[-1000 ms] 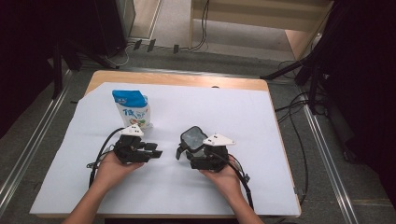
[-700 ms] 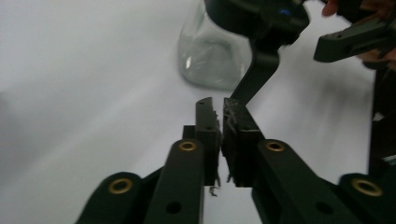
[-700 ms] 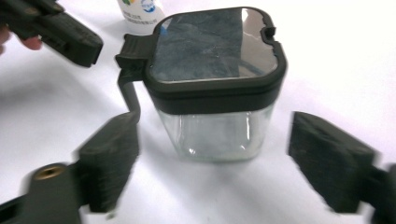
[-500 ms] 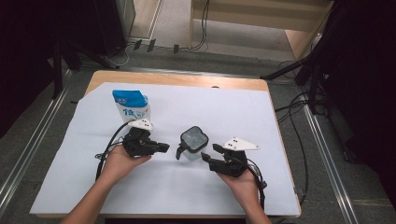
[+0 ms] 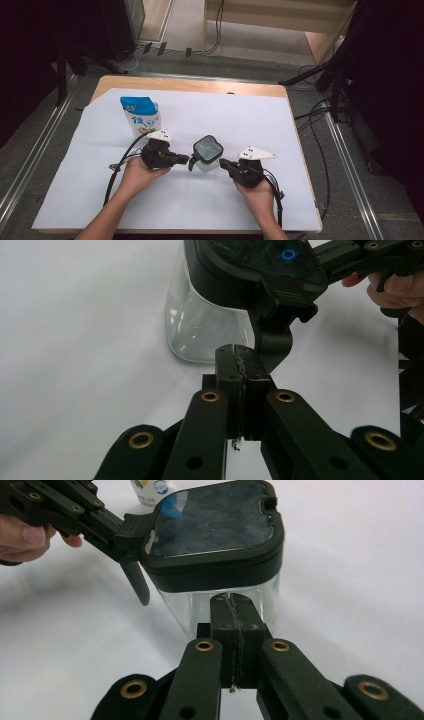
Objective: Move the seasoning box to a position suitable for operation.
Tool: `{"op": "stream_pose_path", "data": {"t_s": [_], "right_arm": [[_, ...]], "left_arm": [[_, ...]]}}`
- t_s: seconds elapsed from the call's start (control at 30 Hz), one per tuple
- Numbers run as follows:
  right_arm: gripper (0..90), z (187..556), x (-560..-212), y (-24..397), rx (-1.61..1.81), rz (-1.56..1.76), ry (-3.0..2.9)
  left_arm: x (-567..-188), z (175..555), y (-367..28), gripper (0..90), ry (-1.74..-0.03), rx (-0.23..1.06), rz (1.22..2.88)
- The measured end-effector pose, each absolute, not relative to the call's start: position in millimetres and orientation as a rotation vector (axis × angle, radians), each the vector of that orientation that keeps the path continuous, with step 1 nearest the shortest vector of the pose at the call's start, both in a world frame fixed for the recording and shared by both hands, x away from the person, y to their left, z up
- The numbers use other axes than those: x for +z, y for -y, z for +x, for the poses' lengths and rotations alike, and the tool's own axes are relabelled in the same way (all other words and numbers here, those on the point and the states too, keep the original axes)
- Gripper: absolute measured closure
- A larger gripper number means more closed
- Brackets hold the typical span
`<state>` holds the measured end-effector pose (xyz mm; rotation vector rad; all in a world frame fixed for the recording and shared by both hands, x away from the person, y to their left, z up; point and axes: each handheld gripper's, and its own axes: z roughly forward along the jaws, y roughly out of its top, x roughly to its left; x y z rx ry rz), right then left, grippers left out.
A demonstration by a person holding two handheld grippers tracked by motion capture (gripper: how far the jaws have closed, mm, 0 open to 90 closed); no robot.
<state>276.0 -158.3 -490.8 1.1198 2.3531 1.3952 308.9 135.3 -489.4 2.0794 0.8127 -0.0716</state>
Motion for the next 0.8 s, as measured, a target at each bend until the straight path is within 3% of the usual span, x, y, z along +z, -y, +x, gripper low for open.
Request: {"op": "stream_pose_path", "data": {"t_s": [0.8], "right_arm": [[90.0, 291.7, -494.4, 153.0, 1.406, 1.157, -2.341]], "left_arm": [[-488.0, 293.9, -119.3, 90.0, -0.824, -0.052, 2.063]]}}
